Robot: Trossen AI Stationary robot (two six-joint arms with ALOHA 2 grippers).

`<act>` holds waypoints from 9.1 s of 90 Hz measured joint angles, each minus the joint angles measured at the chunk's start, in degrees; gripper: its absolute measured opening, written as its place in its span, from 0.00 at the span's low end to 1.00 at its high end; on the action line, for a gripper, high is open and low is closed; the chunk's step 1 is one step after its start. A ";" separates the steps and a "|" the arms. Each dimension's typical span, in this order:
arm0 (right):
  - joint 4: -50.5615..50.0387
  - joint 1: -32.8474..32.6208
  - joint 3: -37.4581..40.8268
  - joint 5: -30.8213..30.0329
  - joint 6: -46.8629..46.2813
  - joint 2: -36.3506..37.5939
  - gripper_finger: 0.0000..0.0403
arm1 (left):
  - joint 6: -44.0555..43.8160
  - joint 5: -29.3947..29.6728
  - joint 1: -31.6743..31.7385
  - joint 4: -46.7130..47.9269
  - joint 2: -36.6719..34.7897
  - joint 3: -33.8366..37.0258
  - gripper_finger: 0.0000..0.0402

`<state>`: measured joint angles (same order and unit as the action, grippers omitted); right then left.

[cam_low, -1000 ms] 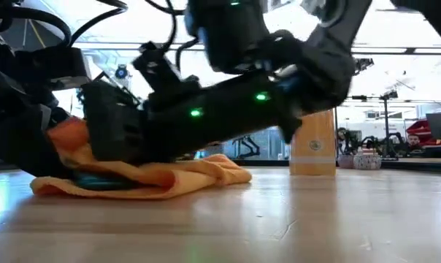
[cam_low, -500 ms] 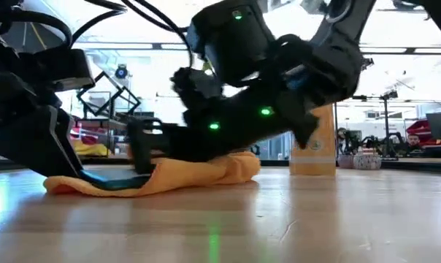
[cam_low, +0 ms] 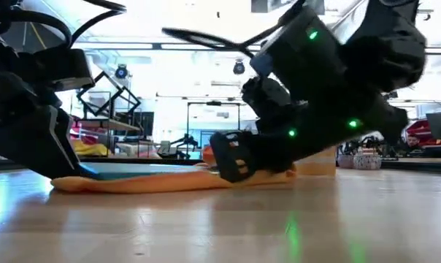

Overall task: Apply microfiber cloth
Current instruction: Wipe tablet with a microfiber cloth

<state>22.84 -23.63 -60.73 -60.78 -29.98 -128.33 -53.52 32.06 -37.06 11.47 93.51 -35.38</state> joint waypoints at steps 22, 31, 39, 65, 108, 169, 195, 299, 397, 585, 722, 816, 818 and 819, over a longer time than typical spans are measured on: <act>12.65 -0.84 -9.58 18.50 15.96 -6.24 0.00 | 1.59 -0.26 1.27 -0.66 -0.04 0.02 0.46; 14.13 -0.92 -16.15 26.67 20.48 -10.29 0.00 | 2.04 0.43 1.27 -1.14 -0.04 0.02 0.46; 11.78 -1.28 -21.42 31.48 23.50 -12.59 0.00 | 2.00 0.95 1.22 -1.06 -0.04 0.02 0.46; 1.71 -7.20 -27.03 24.21 28.93 -12.77 0.00 | 1.69 3.63 0.35 0.02 0.07 0.07 0.46; -70.88 -12.96 -45.68 17.36 -13.47 -8.57 0.33 | 1.15 -1.29 -3.25 4.33 -6.13 0.24 0.46; -99.78 -12.48 -20.41 23.62 -25.10 13.77 0.64 | 11.41 7.69 0.48 -6.54 -10.29 0.08 0.46; -63.38 -6.92 -14.56 16.51 -0.09 24.12 0.64 | 11.59 -3.74 10.82 -9.93 -1.12 -0.02 0.46; -30.48 -0.03 -21.77 27.30 54.14 2.77 0.64 | 9.34 -2.02 17.40 -8.48 4.63 -0.38 0.46; -81.02 12.33 -51.91 49.43 44.19 2.95 0.01 | 14.79 21.82 -6.14 28.47 -22.78 -13.51 0.46; -70.29 24.32 -52.67 70.55 42.77 -1.10 0.02 | 18.40 12.12 5.86 -24.17 -19.50 13.99 0.46; -47.70 1.50 -20.22 41.84 18.84 4.26 0.06 | 11.93 -12.55 25.62 -18.21 -15.78 14.24 0.34; -15.61 11.83 -28.83 38.49 36.97 -6.59 0.00 | 15.46 -31.98 24.11 -15.70 -18.53 13.97 0.42; -16.36 11.65 -28.82 38.29 36.30 -6.47 0.00 | 14.85 -33.42 24.11 -15.23 -18.56 13.97 0.42; -16.70 11.55 -28.80 38.17 36.00 -6.41 0.00 | 14.52 -34.22 24.11 -15.06 -18.57 13.97 0.42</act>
<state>6.15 -12.08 -89.54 -22.61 6.02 -134.74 -39.01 -2.16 -12.95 -3.58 74.94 -21.41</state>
